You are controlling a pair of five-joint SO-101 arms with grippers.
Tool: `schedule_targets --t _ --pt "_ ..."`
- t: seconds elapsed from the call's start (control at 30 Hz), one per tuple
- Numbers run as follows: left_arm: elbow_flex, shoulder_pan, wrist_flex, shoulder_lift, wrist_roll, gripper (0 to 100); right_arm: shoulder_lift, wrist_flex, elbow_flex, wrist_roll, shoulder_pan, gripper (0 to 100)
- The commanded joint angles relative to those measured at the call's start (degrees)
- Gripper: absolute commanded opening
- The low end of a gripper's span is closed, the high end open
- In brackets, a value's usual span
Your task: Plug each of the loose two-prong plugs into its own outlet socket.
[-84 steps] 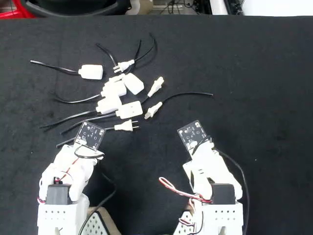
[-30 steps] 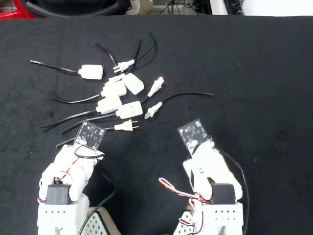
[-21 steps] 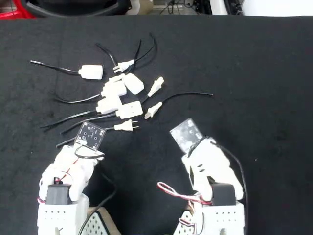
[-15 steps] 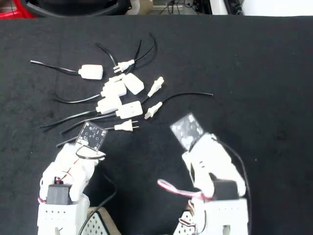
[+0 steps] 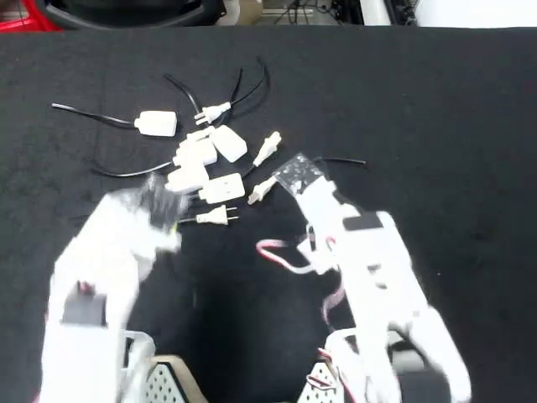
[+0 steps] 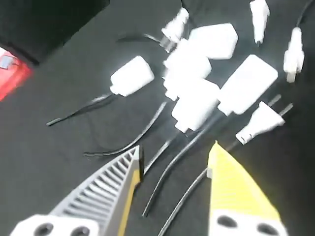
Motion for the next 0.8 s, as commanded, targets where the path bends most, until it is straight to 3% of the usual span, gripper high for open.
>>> schedule_targets --t 0.0,0.27,0.77 --pt "-16.92 1.19 -1.49 28.13 -5.71 23 1.27 -2.29 -2.33 -0.26 -0.7 13.4" --pt "-43.82 1.19 -1.41 63.82 -8.88 22 1.54 -4.4 -2.24 -2.73 3.08 13.4" --pt "-52.35 1.1 -3.25 76.84 -15.12 22 1.71 -5.63 -2.15 -2.99 5.8 13.4"
